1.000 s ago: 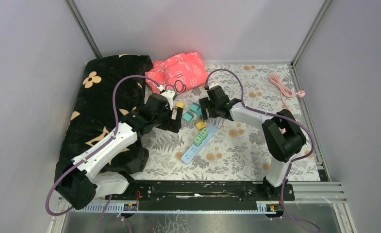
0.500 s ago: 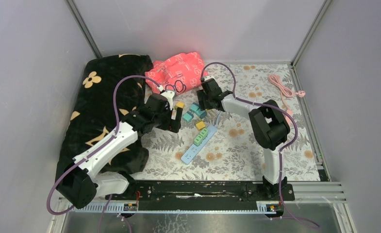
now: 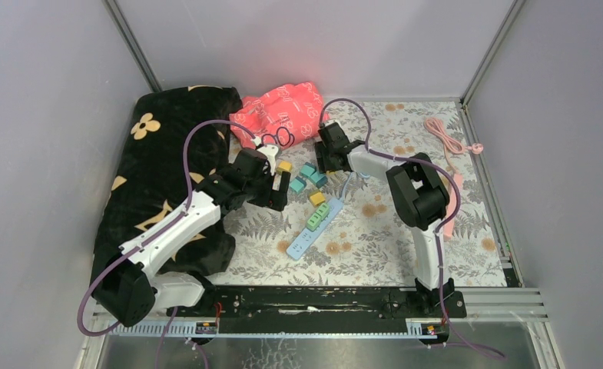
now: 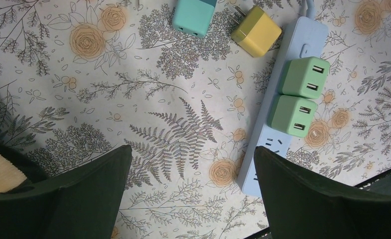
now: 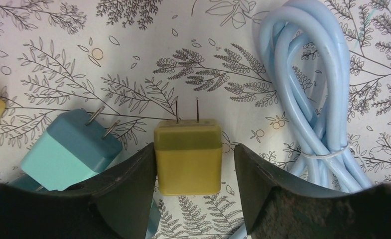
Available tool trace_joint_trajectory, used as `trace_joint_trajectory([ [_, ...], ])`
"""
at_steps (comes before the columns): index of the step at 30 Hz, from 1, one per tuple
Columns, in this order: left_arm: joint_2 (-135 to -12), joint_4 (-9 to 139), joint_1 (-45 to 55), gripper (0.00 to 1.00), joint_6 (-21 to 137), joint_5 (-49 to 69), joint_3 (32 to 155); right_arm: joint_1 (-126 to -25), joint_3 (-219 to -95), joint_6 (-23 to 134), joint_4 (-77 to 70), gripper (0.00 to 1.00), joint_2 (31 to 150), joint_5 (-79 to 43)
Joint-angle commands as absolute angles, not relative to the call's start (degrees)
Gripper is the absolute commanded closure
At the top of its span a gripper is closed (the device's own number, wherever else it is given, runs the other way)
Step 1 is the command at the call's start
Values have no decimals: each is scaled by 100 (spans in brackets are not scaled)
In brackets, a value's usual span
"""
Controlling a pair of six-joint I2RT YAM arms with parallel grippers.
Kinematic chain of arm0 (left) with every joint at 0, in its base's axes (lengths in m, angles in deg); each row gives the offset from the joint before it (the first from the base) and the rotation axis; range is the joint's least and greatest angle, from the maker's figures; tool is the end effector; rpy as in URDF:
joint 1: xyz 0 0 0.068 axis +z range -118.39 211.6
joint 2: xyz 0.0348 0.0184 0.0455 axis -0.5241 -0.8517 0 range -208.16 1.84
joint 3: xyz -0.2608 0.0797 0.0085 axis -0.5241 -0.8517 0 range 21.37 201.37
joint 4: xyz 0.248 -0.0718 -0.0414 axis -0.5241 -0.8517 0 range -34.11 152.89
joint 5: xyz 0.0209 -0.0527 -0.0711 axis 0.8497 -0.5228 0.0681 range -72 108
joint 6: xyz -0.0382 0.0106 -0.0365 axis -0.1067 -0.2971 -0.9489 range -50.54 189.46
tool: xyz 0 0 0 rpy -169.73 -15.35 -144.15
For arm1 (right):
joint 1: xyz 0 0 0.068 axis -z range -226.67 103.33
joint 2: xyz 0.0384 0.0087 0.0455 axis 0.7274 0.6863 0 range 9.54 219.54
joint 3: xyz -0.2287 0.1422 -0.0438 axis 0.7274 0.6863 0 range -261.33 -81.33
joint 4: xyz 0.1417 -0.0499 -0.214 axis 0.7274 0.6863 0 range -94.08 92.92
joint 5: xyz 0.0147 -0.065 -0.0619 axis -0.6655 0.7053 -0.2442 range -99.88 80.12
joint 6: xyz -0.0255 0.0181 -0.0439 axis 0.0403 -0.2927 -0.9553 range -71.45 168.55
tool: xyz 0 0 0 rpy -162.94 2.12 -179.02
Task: Insert the plug
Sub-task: Pick up the plug from the center of the board.
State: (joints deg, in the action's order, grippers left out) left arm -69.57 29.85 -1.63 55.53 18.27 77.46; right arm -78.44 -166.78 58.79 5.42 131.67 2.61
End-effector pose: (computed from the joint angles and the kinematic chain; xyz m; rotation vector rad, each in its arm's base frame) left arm 0.2183 -0.1428 0.2750 0.4083 2.4143 -0.3672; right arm 0.4020 0.2400 0.1604 -0.3378 2.3301 0.0989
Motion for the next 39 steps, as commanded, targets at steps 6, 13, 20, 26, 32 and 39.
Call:
trace_joint_trajectory([
  [6,-6914,3071,-33,0,5650,1775,7718,-7831,-17258,5896,834,38,13442,296],
  [13,-6890,3064,-4,0,5607,1786,7705,-7831,-17300,5978,935,47,13376,285],
  [20,-6782,3063,18,0,5520,1786,7766,-7831,-16957,6252,703,55,12598,50],
  [26,-6546,3227,18,0,5249,1739,7844,-7831,-16508,6681,479,59,11834,-230],
  [32,-6549,3411,-10,0,4854,1538,8003,-7833,-15855,7406,62,60,11047,-649],
  [39,-6403,4161,-370,0,4045,1576,7672,-7831,-14778,8394,-907,59,10076,-1104],
])
